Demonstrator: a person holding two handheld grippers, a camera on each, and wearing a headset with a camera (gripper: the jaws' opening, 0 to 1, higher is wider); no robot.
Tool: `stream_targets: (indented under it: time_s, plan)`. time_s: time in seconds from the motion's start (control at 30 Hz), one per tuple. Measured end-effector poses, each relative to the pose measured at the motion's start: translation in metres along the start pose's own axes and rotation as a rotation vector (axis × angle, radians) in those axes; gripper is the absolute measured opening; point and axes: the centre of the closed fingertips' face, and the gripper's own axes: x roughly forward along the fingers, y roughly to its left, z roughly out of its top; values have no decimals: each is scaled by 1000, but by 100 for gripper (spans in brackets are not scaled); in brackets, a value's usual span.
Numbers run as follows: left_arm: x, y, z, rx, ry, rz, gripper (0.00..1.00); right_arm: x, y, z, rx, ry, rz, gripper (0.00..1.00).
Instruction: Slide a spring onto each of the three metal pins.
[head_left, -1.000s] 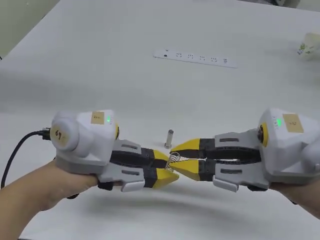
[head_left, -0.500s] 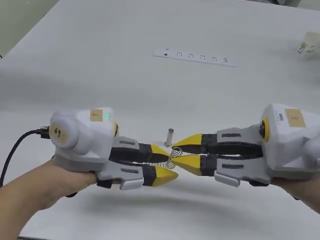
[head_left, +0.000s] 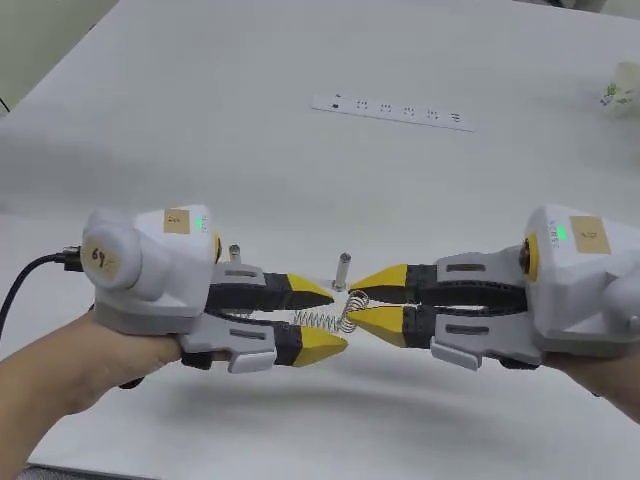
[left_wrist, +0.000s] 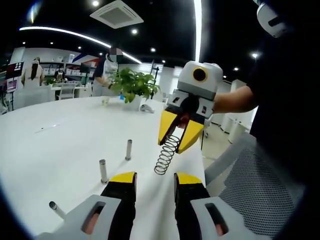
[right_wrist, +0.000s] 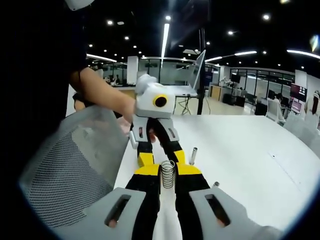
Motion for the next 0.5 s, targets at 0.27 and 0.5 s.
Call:
stream_targets:
  time_s: [0.27,0.5]
  plan:
    - [-16,8,-1,-15,-3,44,28,-4,-6,-2,0,7,-28,7]
    - [-31,14,-1,-22,-11,86,33,-8,-13,-5,3,14,-60,7]
